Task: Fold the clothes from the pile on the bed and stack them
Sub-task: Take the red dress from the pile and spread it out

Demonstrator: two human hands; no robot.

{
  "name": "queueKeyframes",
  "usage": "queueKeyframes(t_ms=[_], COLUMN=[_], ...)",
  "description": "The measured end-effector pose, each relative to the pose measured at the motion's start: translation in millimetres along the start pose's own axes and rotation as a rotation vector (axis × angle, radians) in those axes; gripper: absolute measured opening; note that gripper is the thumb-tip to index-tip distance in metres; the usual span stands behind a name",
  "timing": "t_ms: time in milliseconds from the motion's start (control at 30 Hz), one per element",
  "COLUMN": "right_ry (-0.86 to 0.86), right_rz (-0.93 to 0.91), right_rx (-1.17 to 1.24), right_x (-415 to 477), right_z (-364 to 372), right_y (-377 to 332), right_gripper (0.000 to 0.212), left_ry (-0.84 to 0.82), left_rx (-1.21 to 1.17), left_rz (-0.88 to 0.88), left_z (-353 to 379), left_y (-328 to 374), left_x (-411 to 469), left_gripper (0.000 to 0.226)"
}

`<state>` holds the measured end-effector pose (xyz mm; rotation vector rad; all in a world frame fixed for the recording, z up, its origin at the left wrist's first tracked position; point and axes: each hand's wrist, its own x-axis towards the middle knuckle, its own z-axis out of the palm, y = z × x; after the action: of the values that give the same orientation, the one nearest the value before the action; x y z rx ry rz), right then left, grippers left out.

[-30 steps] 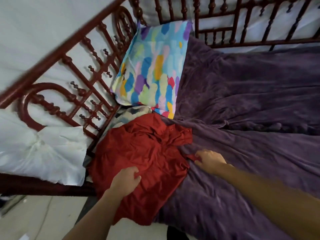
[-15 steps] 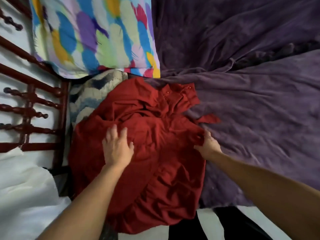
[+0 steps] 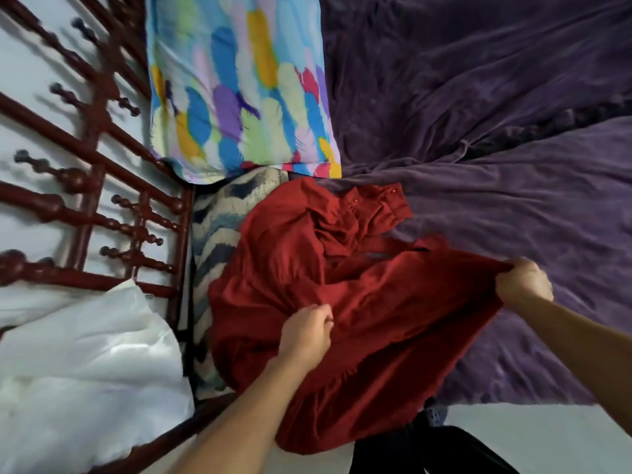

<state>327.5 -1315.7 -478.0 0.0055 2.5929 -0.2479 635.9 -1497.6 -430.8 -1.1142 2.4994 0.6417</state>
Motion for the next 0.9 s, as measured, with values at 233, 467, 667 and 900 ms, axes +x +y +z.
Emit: queueKeyframes(t_ms=[233, 467, 667, 900], right_ry=[-0.196, -0.143, -0.438, 0.004], right_rz=[-0.378, -0.868, -0.720, -0.482], right_rx=[-0.465, -0.304, -0.305, 0.110], right_x=[-73.4, -155.3, -183.3, -112.3], right_z=[19.0, 69.2, 138.8, 57.4], right_y=[-10.2, -95.1, -163.6, -146.2], right_gripper=[0.052, 0.058, 0.056, 0.031], left_ry=[-0.056, 0.242, -0.112, 0.099], left_rx=[-0.191, -0.136, -0.272, -0.319], left_rz=[-0.034, -0.302, -0.364, -0.033], left_z=[7.3, -46.4, -43.9, -94.9], left_y=[-44.7, -127.7, -198.1, -125.0], left_x=[-55.8, -13.1, 38.3, 75.3], left_gripper=[0.019, 0.045, 0.065, 0.012])
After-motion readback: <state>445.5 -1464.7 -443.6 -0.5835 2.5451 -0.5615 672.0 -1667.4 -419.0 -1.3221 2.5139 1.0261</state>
